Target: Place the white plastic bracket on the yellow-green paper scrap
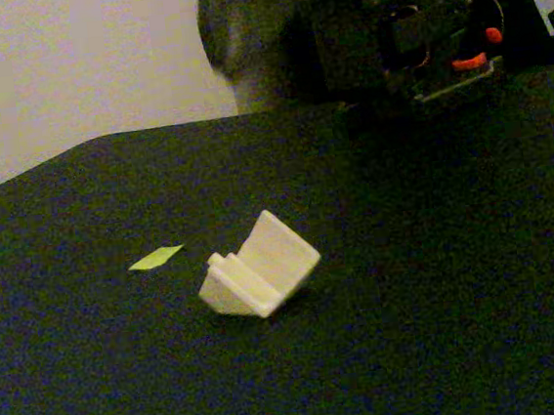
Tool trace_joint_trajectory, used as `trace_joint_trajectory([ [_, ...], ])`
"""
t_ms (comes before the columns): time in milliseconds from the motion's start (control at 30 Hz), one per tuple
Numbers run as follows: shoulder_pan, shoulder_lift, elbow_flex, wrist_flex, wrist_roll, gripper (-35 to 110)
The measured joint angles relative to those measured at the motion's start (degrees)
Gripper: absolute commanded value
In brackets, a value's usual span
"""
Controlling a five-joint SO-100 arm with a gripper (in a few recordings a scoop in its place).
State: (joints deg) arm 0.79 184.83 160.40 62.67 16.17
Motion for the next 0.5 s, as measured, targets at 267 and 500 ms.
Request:
trace_joint_trajectory([
  [267, -2.72, -29.18, -21.36, 1.14, -3.69, 0],
  [500, -5.62, -53.35, -44.12, 9.49, -5.01, 0],
])
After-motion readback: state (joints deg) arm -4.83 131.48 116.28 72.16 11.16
